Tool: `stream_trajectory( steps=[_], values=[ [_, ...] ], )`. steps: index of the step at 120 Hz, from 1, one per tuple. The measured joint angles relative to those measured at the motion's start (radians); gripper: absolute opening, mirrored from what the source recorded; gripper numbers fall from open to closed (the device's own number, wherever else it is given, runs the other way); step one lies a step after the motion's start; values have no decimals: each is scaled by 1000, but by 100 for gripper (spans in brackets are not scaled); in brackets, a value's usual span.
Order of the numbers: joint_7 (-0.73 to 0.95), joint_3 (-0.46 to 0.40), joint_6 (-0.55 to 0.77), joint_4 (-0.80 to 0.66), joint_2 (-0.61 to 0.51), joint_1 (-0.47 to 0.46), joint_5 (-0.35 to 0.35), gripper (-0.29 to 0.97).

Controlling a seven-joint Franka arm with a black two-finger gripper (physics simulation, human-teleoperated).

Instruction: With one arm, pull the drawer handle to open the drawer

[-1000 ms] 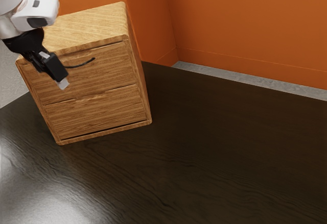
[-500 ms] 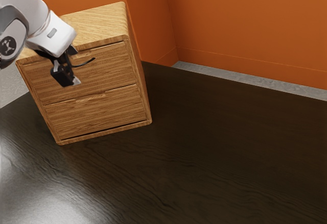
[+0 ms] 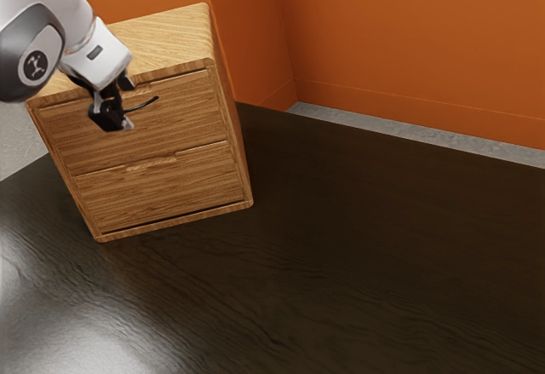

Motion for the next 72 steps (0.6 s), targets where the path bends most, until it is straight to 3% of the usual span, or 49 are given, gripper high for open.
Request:
stream_trajectory(
  steps=[18,44,72],
  values=[
    [-30,4,-30,19,17,3,-20,48],
    [-80,11,-61,111,122,-2,-20,33],
    [-119,25,-78,148,152,17,-19,22]
  ],
)
